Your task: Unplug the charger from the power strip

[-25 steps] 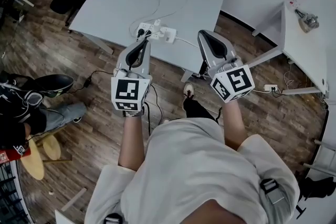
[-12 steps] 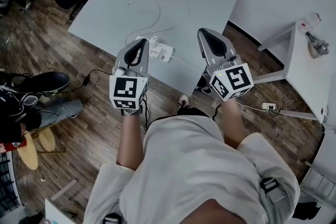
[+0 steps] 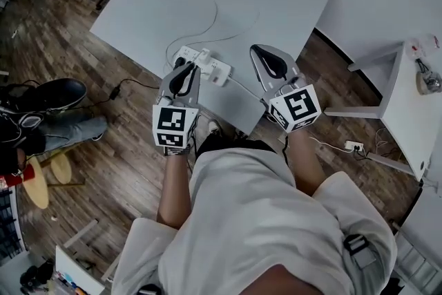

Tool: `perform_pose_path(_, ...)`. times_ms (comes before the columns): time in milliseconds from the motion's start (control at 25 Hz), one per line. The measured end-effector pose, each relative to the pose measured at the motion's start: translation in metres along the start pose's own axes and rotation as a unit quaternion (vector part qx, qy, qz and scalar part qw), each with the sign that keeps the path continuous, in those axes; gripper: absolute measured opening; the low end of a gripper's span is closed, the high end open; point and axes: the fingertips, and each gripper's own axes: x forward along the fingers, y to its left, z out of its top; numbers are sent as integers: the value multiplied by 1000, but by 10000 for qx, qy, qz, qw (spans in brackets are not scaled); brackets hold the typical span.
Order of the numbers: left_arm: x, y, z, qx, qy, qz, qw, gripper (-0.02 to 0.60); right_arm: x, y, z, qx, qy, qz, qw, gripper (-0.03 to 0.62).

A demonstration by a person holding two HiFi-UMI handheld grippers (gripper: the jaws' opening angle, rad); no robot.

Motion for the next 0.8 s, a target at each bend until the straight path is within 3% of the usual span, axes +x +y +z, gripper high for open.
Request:
perform_pose_path(240,7,-7,-50,-237,578,-331,9975,32,24,23,-67,-29,625,425,9971,3)
perform_pose_path(440,15,-5,-91,-462,1000,-560,9923,52,36,35,-122,147,1174,502,9917,28)
perform_pose_path(600,25,-6,-117,-898,1193,-767,9858,74,46,42,-156,306,1563,555,9857,43)
perform_pose_path(800,46,-10,-154,-1122,1552,-960,9768,141,60,49,-198,548,1892,626,9784,77)
